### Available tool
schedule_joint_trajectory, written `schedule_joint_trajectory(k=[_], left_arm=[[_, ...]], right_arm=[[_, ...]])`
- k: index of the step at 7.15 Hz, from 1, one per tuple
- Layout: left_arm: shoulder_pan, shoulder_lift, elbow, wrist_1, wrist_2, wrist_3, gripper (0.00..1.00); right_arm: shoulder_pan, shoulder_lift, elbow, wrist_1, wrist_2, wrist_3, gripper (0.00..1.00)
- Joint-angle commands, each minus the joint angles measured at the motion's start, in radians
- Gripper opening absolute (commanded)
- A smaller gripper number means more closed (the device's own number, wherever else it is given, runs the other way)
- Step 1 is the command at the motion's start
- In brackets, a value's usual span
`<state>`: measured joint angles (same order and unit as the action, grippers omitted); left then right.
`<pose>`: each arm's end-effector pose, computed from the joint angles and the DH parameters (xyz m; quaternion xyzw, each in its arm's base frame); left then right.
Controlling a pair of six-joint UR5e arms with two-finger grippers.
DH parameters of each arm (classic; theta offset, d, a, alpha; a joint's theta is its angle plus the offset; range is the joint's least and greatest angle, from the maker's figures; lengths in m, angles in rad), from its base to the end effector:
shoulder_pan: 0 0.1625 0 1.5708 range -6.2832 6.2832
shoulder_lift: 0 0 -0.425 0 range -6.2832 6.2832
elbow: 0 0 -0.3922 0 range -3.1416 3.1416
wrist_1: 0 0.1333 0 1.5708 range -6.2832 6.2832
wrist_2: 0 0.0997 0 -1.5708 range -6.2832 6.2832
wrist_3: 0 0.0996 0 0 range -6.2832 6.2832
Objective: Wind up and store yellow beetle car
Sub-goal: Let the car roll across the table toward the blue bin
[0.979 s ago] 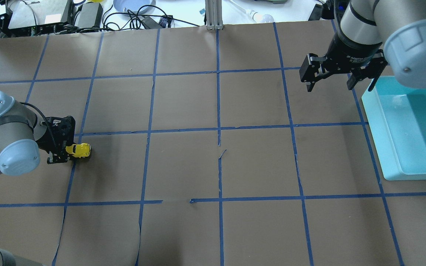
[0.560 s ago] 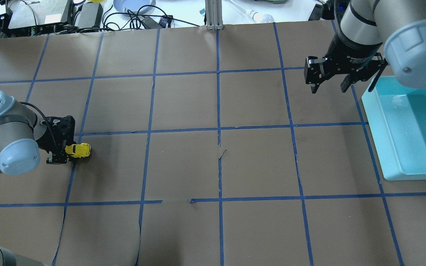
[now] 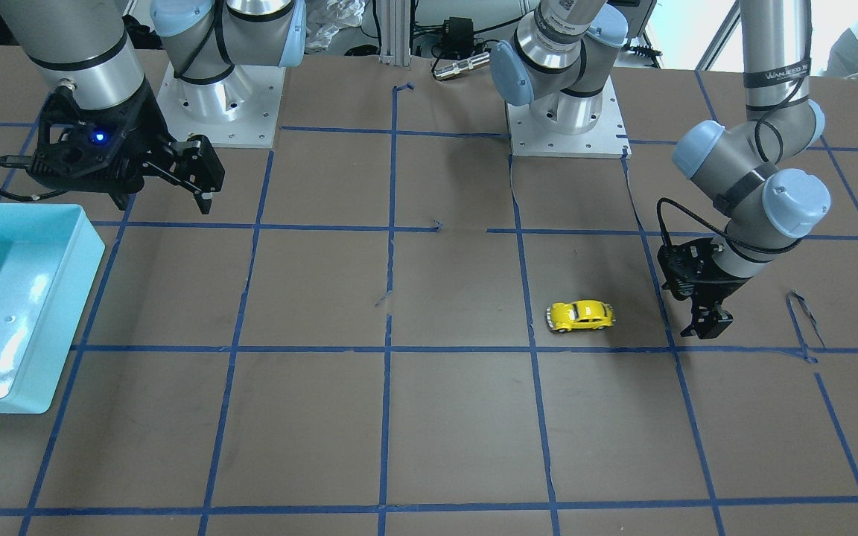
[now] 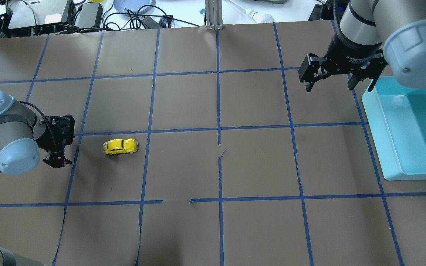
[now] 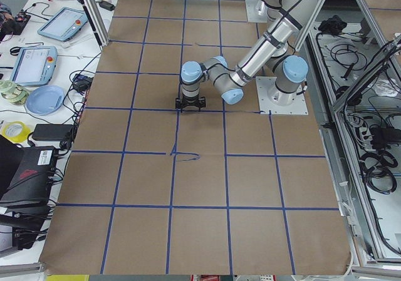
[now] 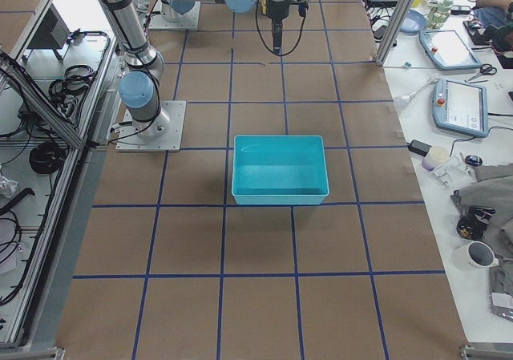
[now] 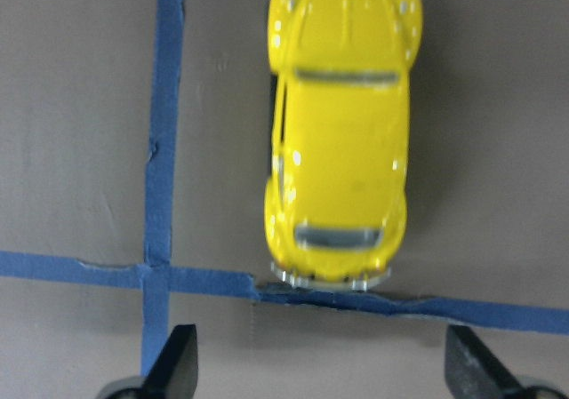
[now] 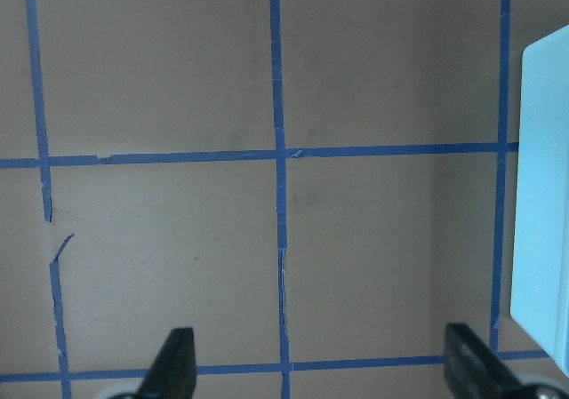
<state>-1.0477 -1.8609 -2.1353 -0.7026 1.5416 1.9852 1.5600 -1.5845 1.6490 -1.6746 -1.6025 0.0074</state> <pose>0.1218 -0.4839 0.1757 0.6676 0.7443 -0.0160 0.0019 0.1249 -0.4905 0.4666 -0.0094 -0.9996 0.0196 0.0159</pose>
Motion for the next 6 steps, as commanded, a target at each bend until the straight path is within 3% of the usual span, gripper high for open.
schedule_joint_trajectory(k=[1,6], left_arm=[[0.0,0.0,0.0,0.0,0.0,-0.002,0.97],[0.0,0.002,0.0,0.002,0.0,-0.005,0.97]], right_arm=[[0.0,-0.002,0.0,-0.001,-0.001,-0.007,1.0],[0.002,0.0,0.0,0.001,-0.005,-0.009,1.0]])
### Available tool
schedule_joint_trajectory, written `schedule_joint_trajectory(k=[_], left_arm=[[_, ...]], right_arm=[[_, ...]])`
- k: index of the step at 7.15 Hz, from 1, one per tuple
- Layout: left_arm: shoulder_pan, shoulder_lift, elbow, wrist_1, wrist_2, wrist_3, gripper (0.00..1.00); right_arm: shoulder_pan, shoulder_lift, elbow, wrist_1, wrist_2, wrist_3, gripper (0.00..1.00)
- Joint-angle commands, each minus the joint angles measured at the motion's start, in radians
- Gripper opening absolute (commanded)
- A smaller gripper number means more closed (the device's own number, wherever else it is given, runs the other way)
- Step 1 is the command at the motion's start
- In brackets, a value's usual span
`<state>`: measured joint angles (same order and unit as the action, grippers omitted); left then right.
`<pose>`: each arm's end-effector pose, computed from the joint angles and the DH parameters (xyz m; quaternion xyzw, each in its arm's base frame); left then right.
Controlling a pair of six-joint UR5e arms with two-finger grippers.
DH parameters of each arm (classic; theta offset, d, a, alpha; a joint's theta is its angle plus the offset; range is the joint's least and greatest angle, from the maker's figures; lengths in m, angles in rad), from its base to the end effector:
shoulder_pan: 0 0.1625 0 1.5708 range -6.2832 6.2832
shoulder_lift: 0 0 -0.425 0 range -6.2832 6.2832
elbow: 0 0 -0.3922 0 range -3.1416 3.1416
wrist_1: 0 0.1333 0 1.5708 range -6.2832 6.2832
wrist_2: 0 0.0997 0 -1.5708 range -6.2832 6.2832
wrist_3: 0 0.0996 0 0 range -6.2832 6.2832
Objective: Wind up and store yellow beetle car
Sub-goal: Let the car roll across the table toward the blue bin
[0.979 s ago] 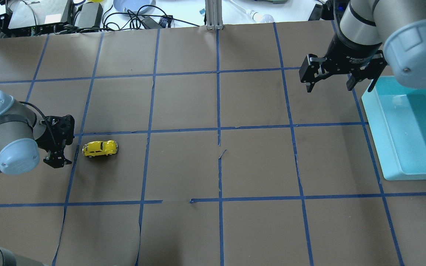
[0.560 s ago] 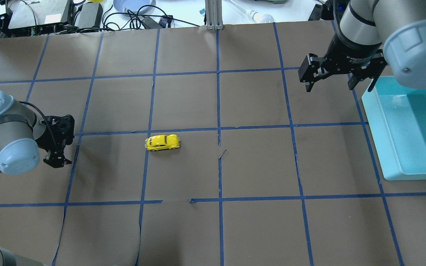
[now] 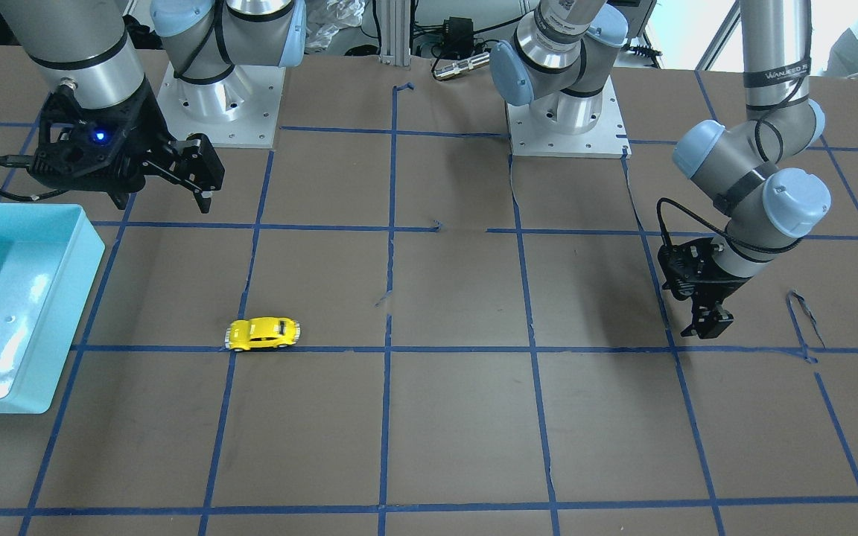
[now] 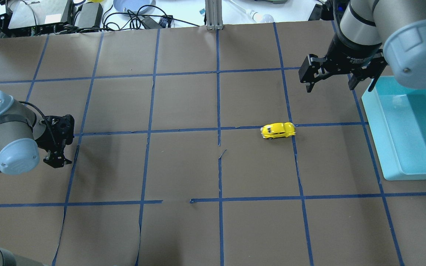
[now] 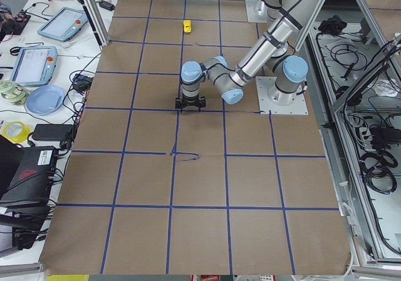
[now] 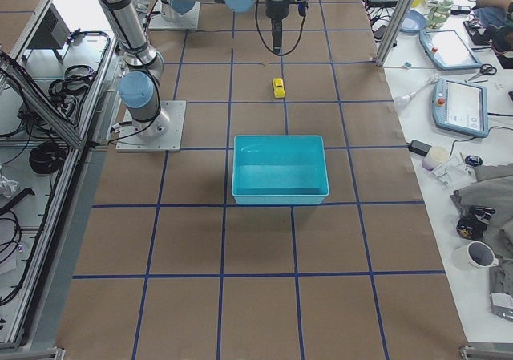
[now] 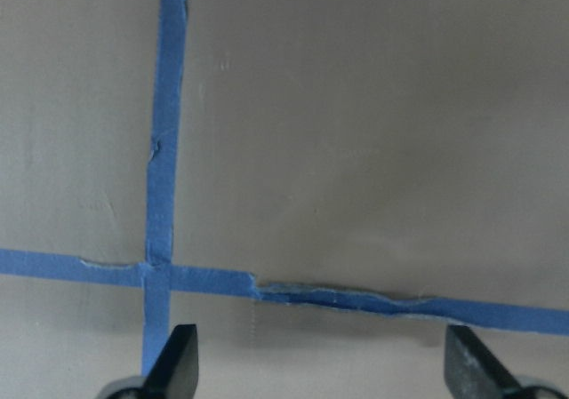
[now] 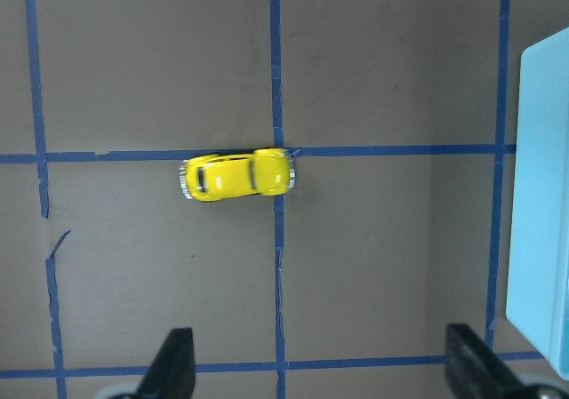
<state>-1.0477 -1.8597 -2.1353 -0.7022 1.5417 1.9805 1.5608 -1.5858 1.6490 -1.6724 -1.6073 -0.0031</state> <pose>0.1219 -0.4840 0.1763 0.6659 0.7459 -0.0162 0.0026 0.1248 -0.4898 0.4670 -0.0038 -0.9996 0.0191 0.0184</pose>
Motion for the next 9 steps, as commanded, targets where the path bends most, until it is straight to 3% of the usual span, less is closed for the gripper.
schedule_joint_trajectory(k=[1,3,5,6,7,8,9], left_arm=[[0.0,0.004,0.0,0.003,0.0,0.0,0.97],[-0.018,0.031,0.005,-0.006,-0.009,-0.075,0.96],[-0.079,0.095,0.082,-0.07,-0.012,-0.166,0.91],[-0.128,0.12,0.169,-0.224,-0.012,-0.318,0.91],[-0.197,0.144,0.258,-0.349,-0.011,-0.468,0.92],[-0.268,0.161,0.353,-0.484,-0.009,-0.637,0.92],[-0.338,0.177,0.429,-0.576,-0.008,-0.865,0.93]], right_arm=[[-0.001,0.006,0.0,-0.001,0.0,0.002,1.0],[-0.025,0.007,0.0,0.0,0.0,-0.003,1.0],[-0.042,0.061,0.005,-0.009,-0.003,-0.001,1.0],[-0.062,0.066,0.003,-0.009,0.001,-0.014,1.0],[-0.088,0.073,0.003,-0.073,0.003,-0.137,1.0],[-0.105,0.082,0.005,-0.155,0.003,-0.346,1.0],[-0.114,0.111,0.005,-0.165,0.004,-0.523,1.0]])
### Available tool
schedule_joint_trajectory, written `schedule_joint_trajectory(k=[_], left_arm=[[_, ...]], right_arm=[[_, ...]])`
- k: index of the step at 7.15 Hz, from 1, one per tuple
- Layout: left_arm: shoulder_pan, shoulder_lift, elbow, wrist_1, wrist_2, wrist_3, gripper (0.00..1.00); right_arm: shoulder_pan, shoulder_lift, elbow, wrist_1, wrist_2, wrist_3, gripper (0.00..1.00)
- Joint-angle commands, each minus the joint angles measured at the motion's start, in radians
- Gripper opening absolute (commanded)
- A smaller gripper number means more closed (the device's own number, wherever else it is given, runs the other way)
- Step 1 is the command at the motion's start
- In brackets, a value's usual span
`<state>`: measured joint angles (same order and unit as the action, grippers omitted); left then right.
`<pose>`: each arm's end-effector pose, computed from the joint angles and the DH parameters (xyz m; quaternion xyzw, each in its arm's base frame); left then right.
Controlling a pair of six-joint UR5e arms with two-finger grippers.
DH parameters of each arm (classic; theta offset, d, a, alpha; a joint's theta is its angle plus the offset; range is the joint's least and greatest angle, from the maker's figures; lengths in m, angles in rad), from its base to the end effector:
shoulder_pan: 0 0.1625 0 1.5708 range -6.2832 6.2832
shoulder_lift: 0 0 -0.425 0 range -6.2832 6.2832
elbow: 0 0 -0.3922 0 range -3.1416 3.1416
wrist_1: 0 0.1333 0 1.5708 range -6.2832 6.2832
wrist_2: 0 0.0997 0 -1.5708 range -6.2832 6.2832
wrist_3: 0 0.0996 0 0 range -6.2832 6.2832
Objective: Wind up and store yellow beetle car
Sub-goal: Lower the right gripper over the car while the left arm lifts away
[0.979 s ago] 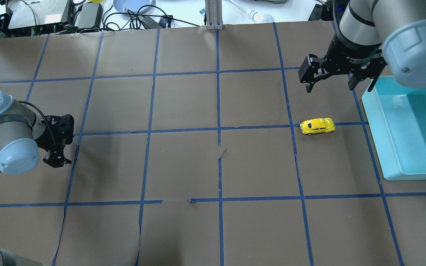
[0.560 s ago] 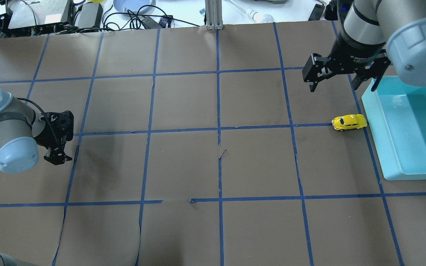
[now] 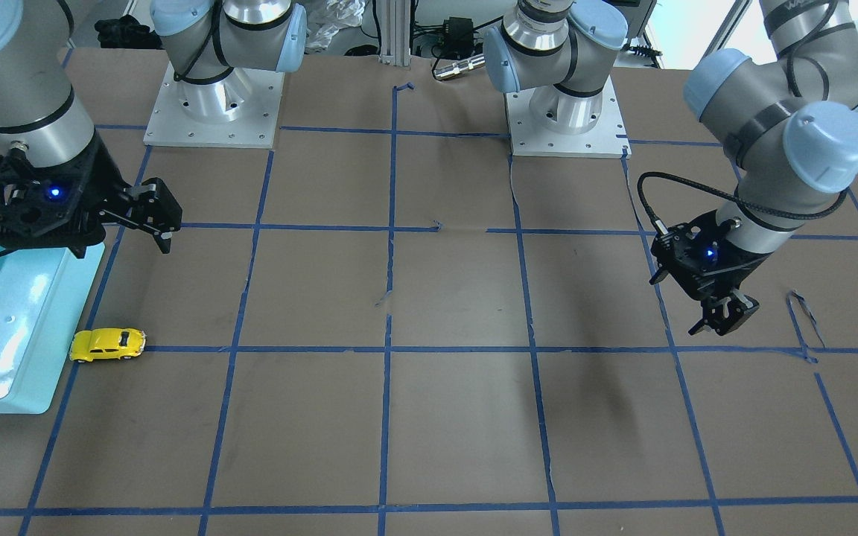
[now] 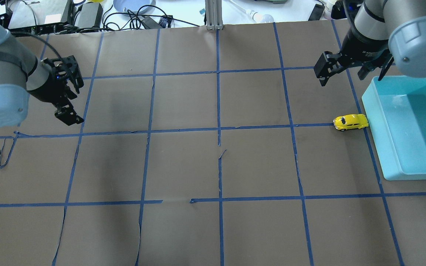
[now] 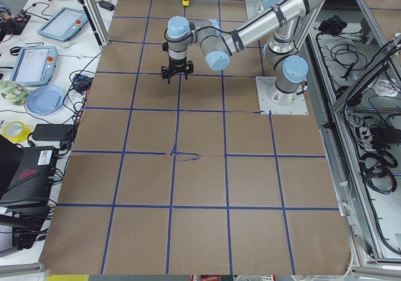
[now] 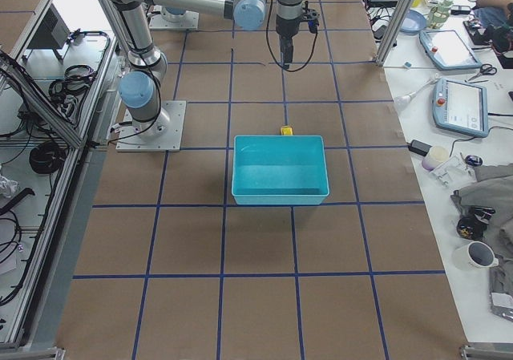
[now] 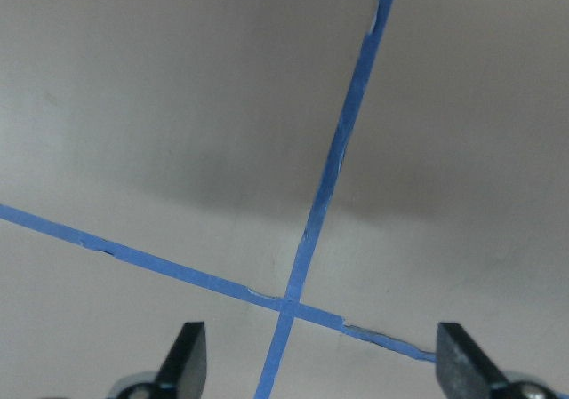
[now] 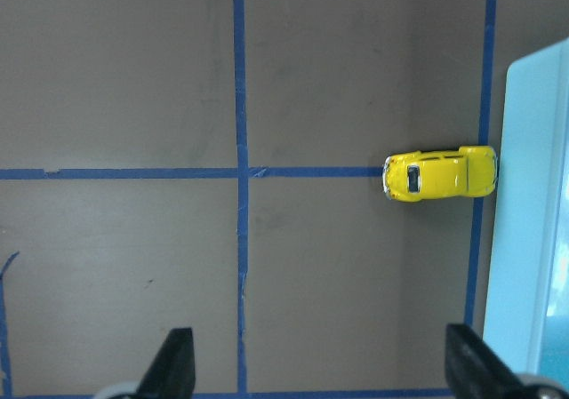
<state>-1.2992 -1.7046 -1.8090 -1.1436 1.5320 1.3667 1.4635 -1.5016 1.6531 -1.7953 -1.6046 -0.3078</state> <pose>0.0093 -0.5446 0.3473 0.5208 0.8530 -0.0330 0.0069 0.0731 -0.5347 0.4353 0.0994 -0.9942 0.0322 0.0240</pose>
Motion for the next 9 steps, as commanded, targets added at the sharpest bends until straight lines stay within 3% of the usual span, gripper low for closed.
schedule_joint_trajectory(k=[1,4,6,9], left_arm=[[-0.151,0.034,0.152,-0.18,0.0,-0.438,0.94],[-0.25,0.081,0.161,-0.219,0.01,-0.931,1.0],[-0.284,0.144,0.169,-0.289,0.013,-1.174,1.0],[-0.272,0.219,0.209,-0.391,0.077,-1.213,1.0]], right_arm=[[-0.018,0.062,0.002,-0.089,-0.003,-0.363,1.0],[-0.031,0.112,0.017,-0.116,0.0,-0.792,1.0],[-0.092,0.139,0.115,-0.235,0.003,-1.056,1.0],[-0.12,0.193,0.171,-0.35,-0.006,-1.239,1.0]])
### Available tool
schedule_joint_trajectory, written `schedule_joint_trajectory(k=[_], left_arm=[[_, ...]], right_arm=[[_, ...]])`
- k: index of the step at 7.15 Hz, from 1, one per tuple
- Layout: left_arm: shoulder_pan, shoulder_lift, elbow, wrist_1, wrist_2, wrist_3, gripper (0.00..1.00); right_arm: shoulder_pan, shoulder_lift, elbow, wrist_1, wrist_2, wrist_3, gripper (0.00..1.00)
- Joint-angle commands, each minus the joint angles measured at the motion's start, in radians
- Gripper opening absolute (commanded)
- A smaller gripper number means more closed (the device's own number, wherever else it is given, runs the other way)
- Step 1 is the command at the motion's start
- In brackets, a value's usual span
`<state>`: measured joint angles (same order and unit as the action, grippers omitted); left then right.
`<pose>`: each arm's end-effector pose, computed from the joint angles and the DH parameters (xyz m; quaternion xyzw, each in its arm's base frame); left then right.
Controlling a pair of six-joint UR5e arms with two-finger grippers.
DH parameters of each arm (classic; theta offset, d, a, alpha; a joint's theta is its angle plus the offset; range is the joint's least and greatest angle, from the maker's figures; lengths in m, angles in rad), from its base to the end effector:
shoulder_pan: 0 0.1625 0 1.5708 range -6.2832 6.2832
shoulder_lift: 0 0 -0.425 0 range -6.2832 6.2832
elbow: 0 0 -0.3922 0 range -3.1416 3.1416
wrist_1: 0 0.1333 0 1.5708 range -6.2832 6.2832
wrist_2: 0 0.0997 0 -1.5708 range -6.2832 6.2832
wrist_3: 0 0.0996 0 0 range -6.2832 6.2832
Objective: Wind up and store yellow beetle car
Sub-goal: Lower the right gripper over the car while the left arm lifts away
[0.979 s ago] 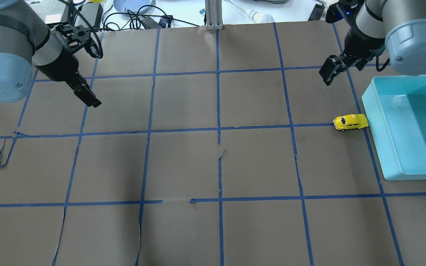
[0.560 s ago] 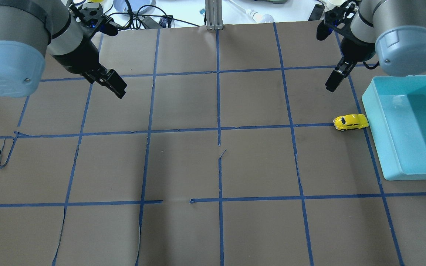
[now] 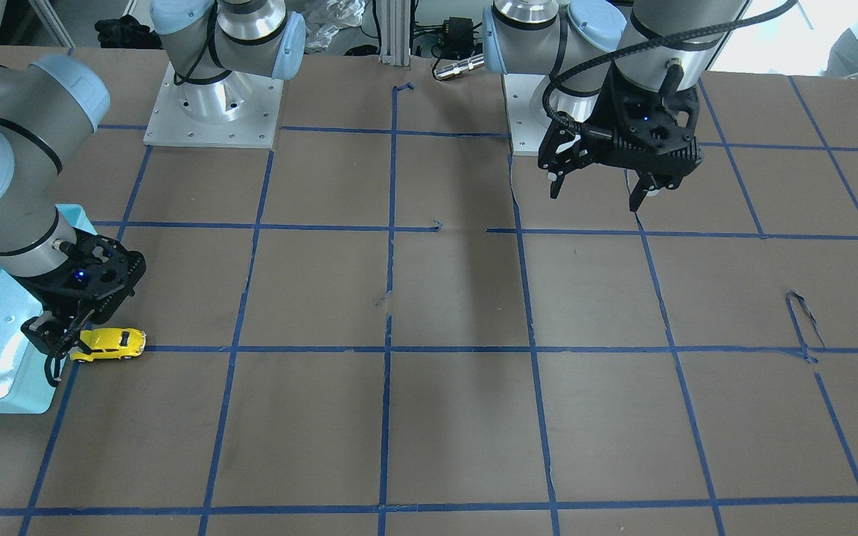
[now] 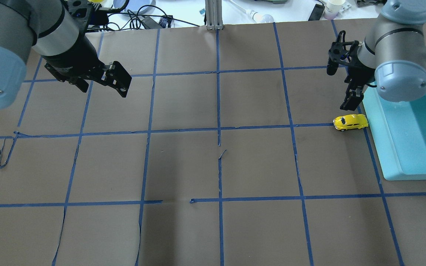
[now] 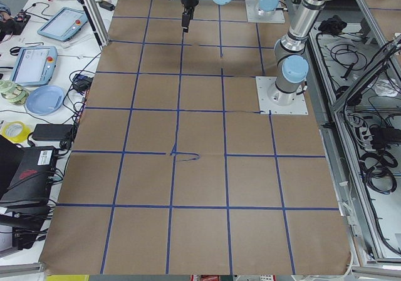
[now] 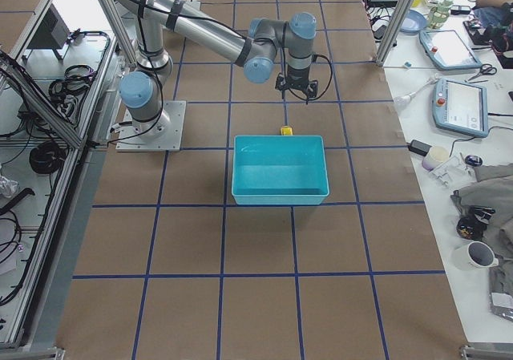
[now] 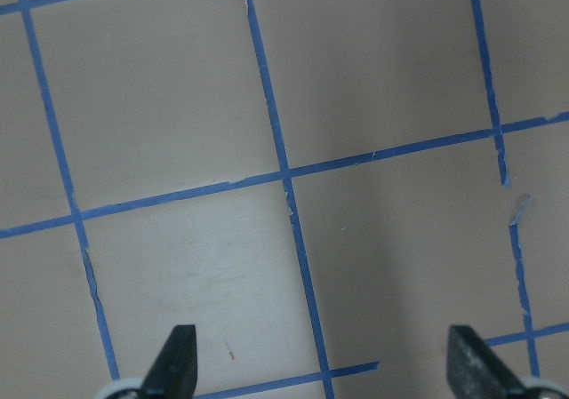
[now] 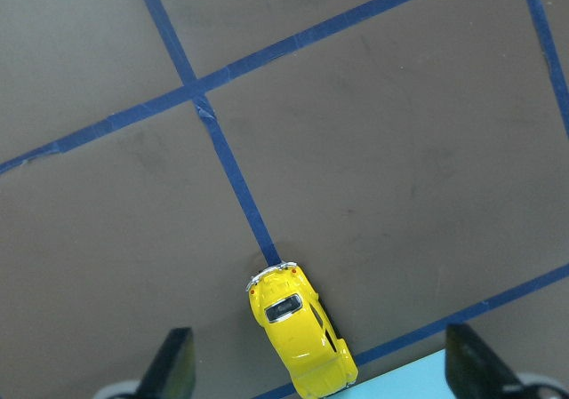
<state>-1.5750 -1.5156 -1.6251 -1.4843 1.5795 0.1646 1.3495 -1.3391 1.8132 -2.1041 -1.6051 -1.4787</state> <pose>-0.1344 -0.4762 0.4967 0.0840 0.9955 -0.0432 0.0078 0.0056 -0.5670 0.3036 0.5873 -0.8086 0.0066 0.0335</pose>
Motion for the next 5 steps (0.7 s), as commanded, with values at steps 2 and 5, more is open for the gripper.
schedule_joint_trajectory(k=[2,5], left_arm=[[0.013,0.005,0.045,-0.057,0.03,-0.078,1.0],[0.027,-0.004,0.022,0.046,0.024,-0.082,1.0]], right_arm=[[-0.007,0.084,0.012,-0.106,-0.038,-0.187,1.0],[-0.012,0.13,0.012,-0.135,-0.064,-0.187,1.0]])
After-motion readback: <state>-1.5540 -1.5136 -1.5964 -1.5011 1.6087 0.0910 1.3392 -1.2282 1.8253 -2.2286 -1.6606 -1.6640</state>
